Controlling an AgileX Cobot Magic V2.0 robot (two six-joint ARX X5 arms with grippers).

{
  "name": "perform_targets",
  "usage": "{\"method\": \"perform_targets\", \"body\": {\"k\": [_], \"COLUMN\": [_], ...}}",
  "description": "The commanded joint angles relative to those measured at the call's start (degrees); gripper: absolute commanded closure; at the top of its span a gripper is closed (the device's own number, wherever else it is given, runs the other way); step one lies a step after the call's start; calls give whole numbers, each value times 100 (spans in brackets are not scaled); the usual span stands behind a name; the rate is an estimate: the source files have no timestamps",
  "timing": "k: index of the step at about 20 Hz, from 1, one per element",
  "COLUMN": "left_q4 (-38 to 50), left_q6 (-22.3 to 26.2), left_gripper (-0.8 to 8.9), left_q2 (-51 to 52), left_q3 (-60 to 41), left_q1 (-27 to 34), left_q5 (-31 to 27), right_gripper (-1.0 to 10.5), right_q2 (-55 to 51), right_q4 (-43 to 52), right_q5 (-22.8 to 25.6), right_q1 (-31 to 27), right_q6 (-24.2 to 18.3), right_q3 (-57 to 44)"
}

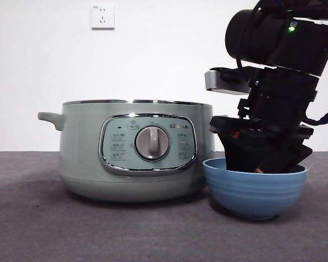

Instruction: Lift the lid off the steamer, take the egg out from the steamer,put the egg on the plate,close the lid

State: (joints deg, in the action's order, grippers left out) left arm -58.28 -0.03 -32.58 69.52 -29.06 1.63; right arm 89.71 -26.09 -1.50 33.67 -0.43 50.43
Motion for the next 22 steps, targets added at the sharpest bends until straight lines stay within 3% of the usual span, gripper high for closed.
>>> {"method": "perform_targets", "body": {"k": [1,10,12,17,19,22], "left_q4": [289,269,297,363,442,828], "left_q6": [15,-22,-22,-17,-13,9], "left_gripper": [822,822,822,822,822,822], "left_q2": [57,57,57,-83,-282,-715], "left_q3": [31,31,31,31,31,31], "left_q1": [-15,-15,-15,-15,-15,-15], "left_q5": [0,11,28,31,42,184], "right_gripper": [963,932,766,712,479,442], "right_q2": [48,116,210,354,166,-280], "right_q4": [9,11,4,55,28,-96], "right_q5": [-4,-4,-4,0,4,-4], "right_q1": [7,7,7,52,52,57], "right_q6": [-11,0,2,83,83,94], "right_q3": [-46,-46,-46,-44,-44,-44]}}
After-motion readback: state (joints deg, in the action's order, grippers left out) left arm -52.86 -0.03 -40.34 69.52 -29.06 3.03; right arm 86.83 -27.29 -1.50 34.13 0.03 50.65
